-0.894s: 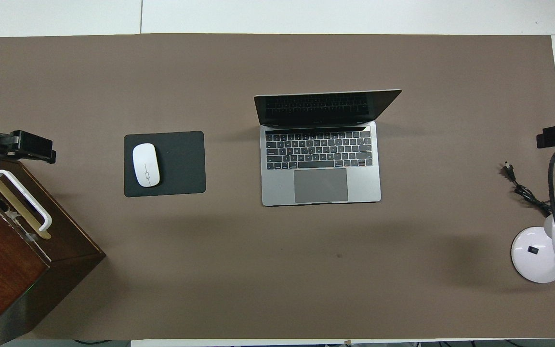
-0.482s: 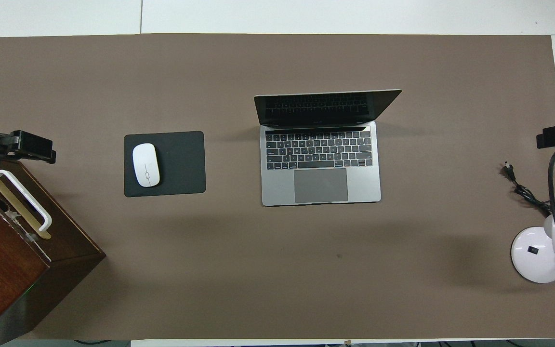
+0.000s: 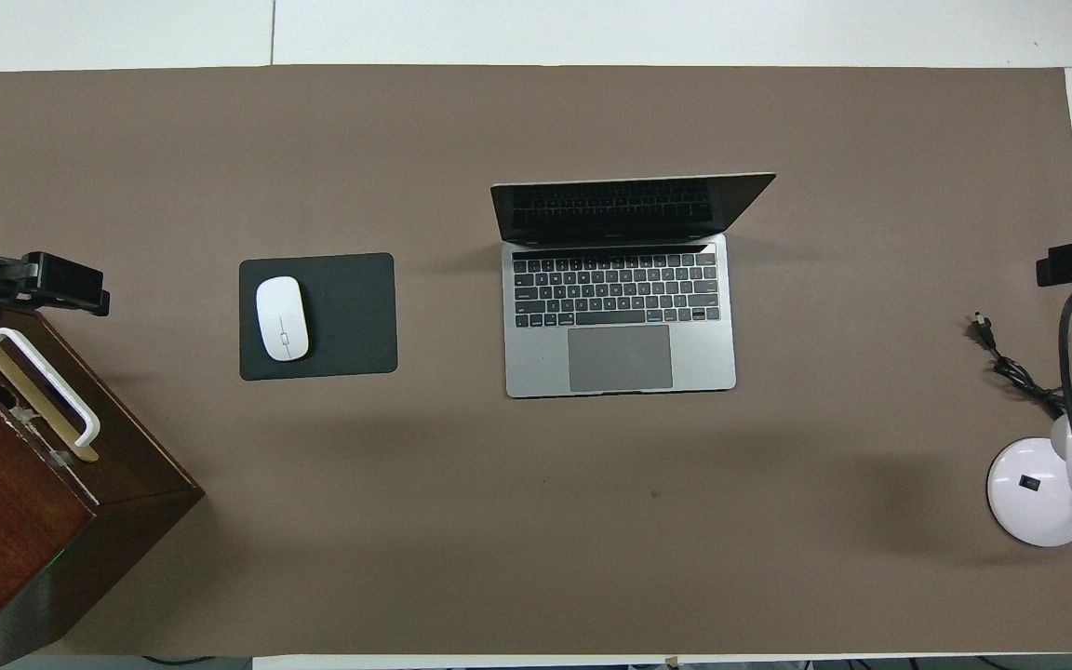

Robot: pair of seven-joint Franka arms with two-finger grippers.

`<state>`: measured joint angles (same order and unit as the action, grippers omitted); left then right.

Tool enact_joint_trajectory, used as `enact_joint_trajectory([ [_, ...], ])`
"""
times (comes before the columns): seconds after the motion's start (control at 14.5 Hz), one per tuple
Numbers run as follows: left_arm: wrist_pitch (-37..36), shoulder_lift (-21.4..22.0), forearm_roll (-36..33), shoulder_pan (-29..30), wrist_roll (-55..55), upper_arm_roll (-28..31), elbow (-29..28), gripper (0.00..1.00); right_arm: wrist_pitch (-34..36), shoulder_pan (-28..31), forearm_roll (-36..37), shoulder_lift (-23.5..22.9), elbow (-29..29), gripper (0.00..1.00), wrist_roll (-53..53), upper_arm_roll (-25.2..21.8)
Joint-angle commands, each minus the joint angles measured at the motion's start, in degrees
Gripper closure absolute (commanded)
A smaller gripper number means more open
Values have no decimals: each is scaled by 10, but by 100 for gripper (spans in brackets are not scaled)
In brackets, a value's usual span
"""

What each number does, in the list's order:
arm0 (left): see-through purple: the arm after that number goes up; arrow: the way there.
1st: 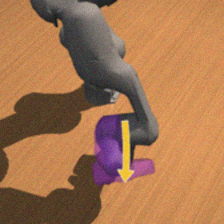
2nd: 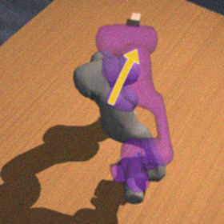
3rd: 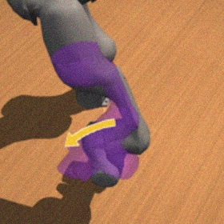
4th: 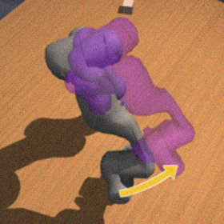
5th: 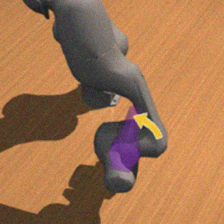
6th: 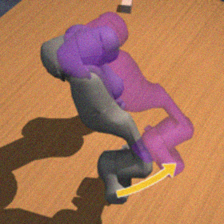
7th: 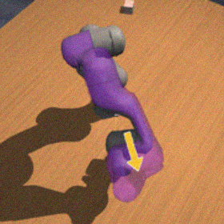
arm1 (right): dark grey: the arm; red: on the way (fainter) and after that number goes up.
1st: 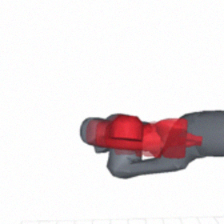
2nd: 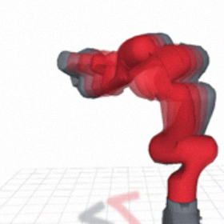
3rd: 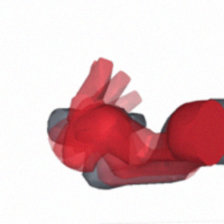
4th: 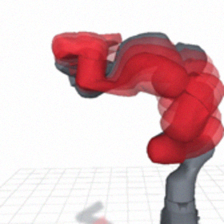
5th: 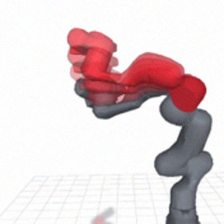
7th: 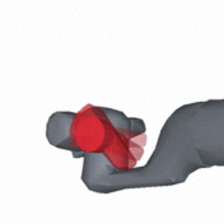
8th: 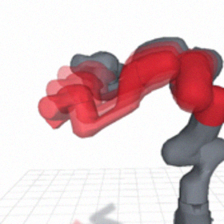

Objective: Close laptop with both arms

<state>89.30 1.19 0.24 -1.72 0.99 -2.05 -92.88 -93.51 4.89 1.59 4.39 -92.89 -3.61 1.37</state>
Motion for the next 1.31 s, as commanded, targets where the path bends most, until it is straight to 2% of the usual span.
enact_joint_trajectory([
  [0.0,-8,1,7,4,-1,-3,-1,0,-2,10,3,3,-5,0,-15,6],
  [0.28,-5,2,11,2,8,-4,-4,0,-4,10,5,2,-1,0,-15,6],
  [0.62,2,5,19,1,72,-16,-15,29,-13,13,5,-1,3,0,-15,6],
  [0.83,11,7,20,1,115,-27,-25,43,-14,13,2,-21,20,0,-15,6],
  [1.17,71,21,64,0,261,-57,-81,95,-23,13,6,-81,92,1,-14,6],
  [1.24,76,22,64,0,274,-66,-90,100,-34,13,6,-95,105,1,-14,6],
])
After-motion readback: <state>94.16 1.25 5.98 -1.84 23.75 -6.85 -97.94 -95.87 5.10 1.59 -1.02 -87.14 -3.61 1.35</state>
